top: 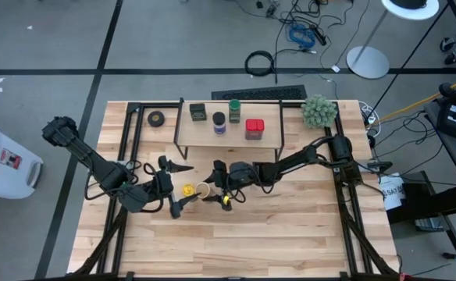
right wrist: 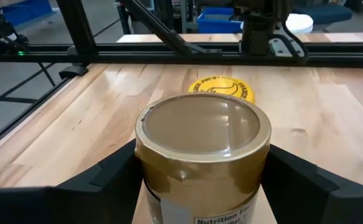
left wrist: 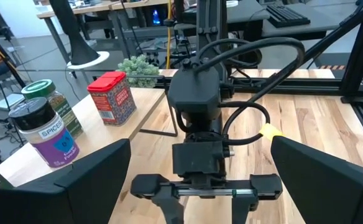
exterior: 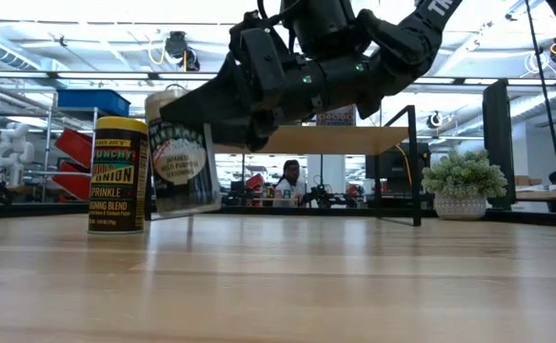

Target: Shelf spices

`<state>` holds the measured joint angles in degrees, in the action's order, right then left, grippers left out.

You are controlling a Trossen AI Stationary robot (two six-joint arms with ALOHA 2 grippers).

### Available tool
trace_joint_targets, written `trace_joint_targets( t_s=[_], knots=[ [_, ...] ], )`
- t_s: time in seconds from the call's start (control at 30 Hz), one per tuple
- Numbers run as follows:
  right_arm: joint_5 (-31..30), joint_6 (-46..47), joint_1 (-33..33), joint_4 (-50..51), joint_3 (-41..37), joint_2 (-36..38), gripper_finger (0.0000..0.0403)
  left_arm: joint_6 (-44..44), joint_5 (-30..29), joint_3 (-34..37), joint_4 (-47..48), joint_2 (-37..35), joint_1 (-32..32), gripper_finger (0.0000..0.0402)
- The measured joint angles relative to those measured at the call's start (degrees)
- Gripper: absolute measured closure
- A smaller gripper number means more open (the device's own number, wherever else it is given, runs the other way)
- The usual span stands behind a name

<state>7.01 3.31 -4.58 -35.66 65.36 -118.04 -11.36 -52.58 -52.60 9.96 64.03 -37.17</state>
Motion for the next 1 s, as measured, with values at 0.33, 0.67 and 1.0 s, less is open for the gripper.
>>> trace_joint_targets(
  t_s=[0.33, 0.67, 1.0],
  knots=[
    [0.0, 0.28, -0.02, -0.59, 0.0, -0.92, 0.0133, 0.07, 0.02, 0.0, 0.0, 0.0, 0.0, 0.0004],
    [0.02, 1.62, 0.02, -5.66, 0.07, -3.89, 0.0126, 0.07, 0.02, 0.0, -0.13, 0.0, 0.02, 0.0004],
    [-0.85, 0.85, 0.02, -5.12, 0.07, -3.89, 0.0124, 0.05, 0.02, -0.02, 0.0, 0.0, 0.0, 0.0004]
  ],
)
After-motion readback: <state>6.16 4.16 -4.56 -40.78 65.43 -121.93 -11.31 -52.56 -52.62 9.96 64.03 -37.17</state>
